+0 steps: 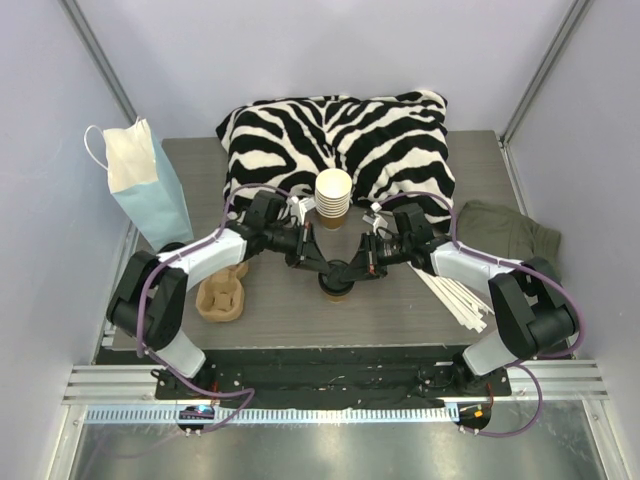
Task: Pack the takeout coffee
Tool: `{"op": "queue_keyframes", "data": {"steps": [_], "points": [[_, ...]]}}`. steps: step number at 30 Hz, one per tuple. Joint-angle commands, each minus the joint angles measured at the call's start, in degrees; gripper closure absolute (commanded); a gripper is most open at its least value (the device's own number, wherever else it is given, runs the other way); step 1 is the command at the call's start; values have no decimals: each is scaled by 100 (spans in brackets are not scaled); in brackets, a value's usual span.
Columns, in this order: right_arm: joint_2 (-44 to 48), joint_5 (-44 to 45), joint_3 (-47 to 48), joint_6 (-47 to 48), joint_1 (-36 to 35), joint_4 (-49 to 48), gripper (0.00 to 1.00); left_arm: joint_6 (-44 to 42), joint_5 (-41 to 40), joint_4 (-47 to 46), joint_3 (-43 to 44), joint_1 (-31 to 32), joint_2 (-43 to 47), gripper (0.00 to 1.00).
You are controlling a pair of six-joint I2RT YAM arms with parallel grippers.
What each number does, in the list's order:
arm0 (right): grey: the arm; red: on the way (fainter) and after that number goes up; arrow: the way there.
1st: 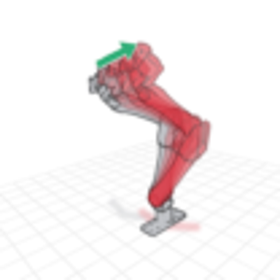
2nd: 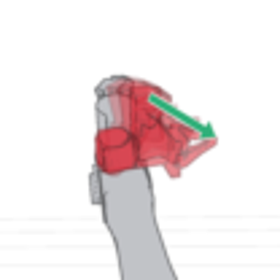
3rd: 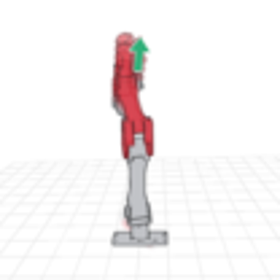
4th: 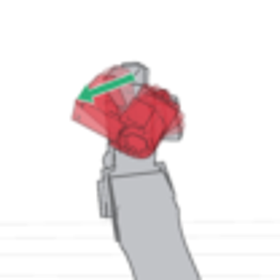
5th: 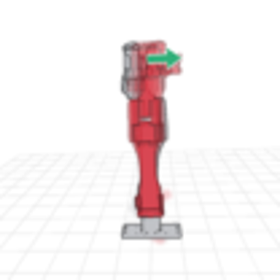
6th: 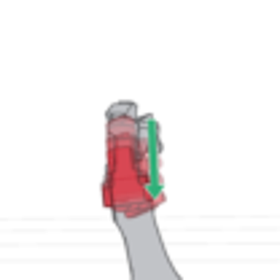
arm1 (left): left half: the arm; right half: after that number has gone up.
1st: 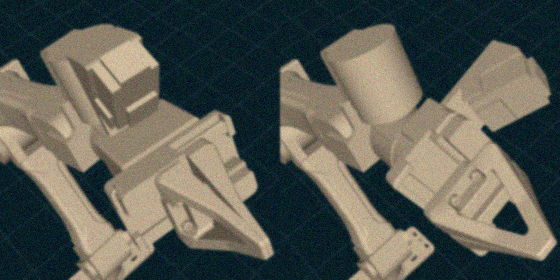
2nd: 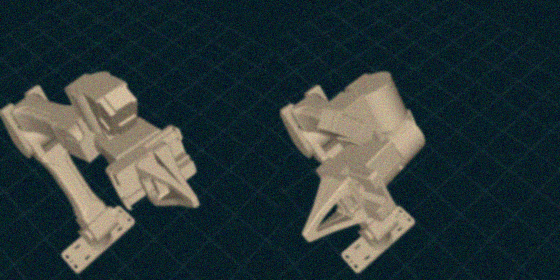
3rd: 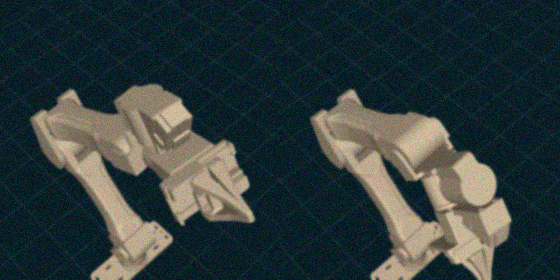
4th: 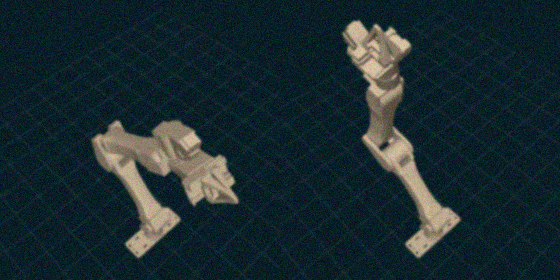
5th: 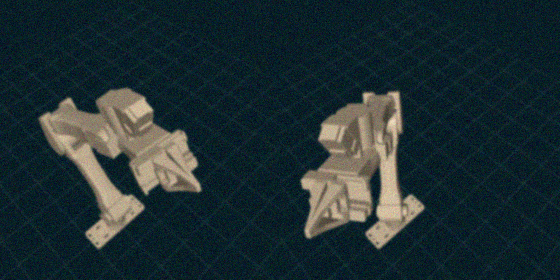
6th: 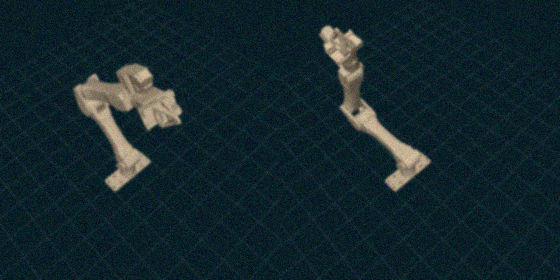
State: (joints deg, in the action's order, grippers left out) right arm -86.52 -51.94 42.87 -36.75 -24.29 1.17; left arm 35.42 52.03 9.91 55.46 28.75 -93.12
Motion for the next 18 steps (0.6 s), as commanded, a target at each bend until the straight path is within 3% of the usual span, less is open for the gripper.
{"op": "queue_keyframes", "data": {"steps": [1,7,14,18], "points": [[-32,580,81,309,-40,270,93,131,-228,-323,175,-45,549,98],[-32,615,142,379,-49,402,94,440,-474,-578,237,-36,488,98],[-163,694,186,467,-58,472,93,106,-1212,9,-149,-10,-135,98],[-242,747,230,555,-49,577,94,71,-1222,37,-150,-10,-120,98]]}}
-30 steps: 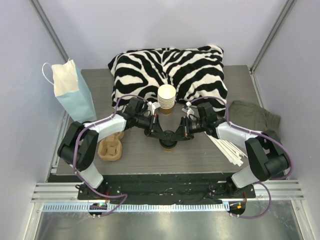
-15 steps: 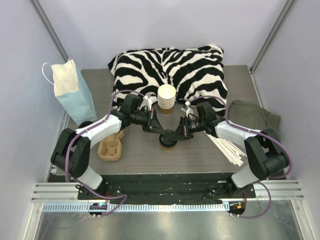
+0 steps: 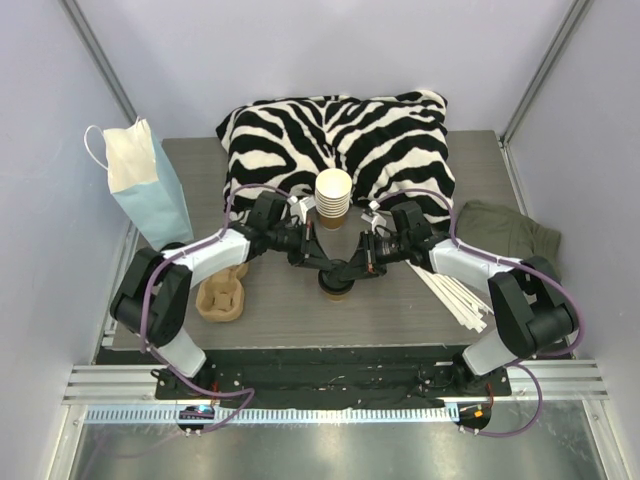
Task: Pack the takeout coffee
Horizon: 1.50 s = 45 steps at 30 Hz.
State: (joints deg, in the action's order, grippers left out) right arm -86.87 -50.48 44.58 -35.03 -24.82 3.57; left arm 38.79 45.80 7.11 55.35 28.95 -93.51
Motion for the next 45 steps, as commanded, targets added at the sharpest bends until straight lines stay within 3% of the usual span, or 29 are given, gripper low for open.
{"op": "queue_keyframes", "data": {"steps": [1,5,9,13,18,25,39,45], "points": [[-216,609,77,400,-5,346,94,-327,-651,413,-43,-30,17,97],[-243,618,95,409,-5,363,94,-898,-1002,1115,493,-30,579,86],[-199,609,104,365,-5,346,94,-1811,-2029,2222,1169,250,1098,69],[-155,583,130,330,-14,346,94,-2761,-3549,3407,1819,971,1178,67],[-163,601,139,338,-23,372,94,-3061,-4359,3771,2032,1534,862,74],[-207,601,200,338,-32,398,94,-3263,-4493,3683,2269,1781,264,77],[-251,592,218,347,-23,407,94,-3711,-4290,3674,2761,1807,501,70],[-269,618,157,382,-32,364,94,-3703,-3965,3271,2472,1842,264,70]]}}
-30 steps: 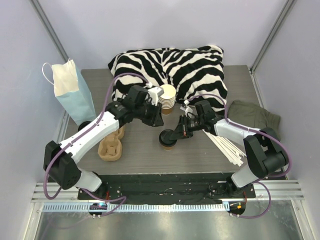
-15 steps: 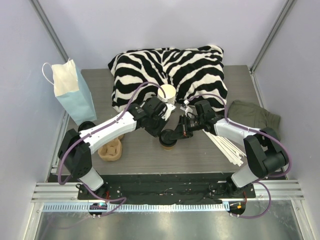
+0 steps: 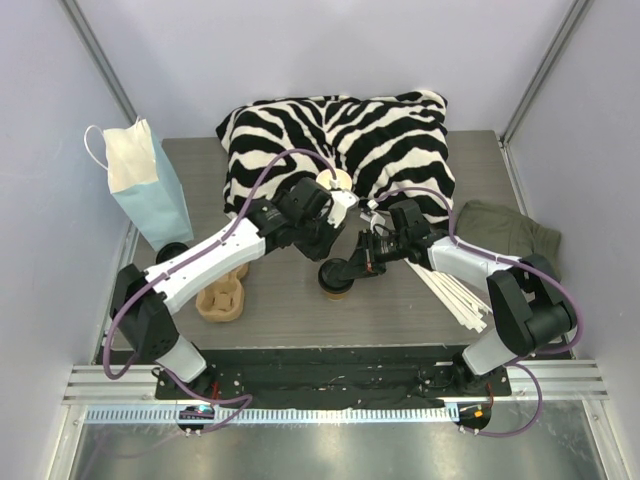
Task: Pack the takeout coffee
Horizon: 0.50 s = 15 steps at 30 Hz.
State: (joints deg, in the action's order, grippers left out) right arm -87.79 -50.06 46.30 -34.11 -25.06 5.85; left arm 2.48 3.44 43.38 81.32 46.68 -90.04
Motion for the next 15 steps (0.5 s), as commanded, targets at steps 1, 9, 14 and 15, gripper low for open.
{"op": "queue_keyframes", "data": {"steps": [1,9,14,15], "points": [[-195,577,-25,308,-8,136,94,-72,297,-400,-177,70,-197,71],[-335,656,-139,405,1,145,94,-11,166,-778,-1082,52,-673,81],[-371,709,-166,466,10,198,94,42,192,-839,-1206,26,-489,87],[-353,700,-157,466,1,206,94,51,218,-831,-1163,26,-401,85]]}}
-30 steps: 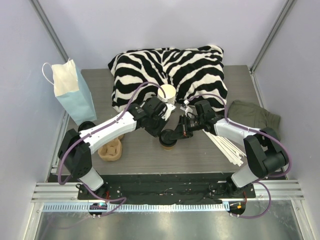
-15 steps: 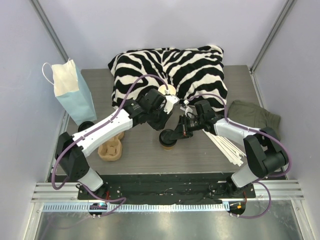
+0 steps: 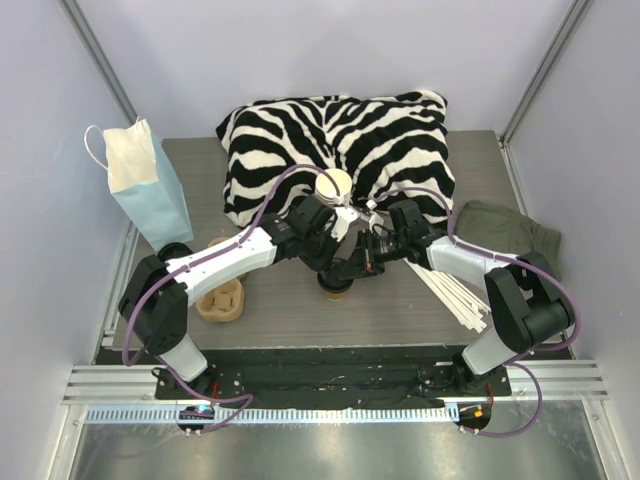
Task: Pack the takeout coffee
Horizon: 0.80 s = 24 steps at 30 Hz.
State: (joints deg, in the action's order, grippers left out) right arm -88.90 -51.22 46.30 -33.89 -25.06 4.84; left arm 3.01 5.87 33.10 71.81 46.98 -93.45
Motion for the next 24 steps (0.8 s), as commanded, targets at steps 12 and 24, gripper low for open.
{"op": "queue_keyframes", "data": {"steps": [12,24], "points": [[-39,807,-113,427,1,307,95,104,327,847,755,4,468,78],[-145,789,-113,427,10,263,94,157,495,496,-201,232,337,80]]}}
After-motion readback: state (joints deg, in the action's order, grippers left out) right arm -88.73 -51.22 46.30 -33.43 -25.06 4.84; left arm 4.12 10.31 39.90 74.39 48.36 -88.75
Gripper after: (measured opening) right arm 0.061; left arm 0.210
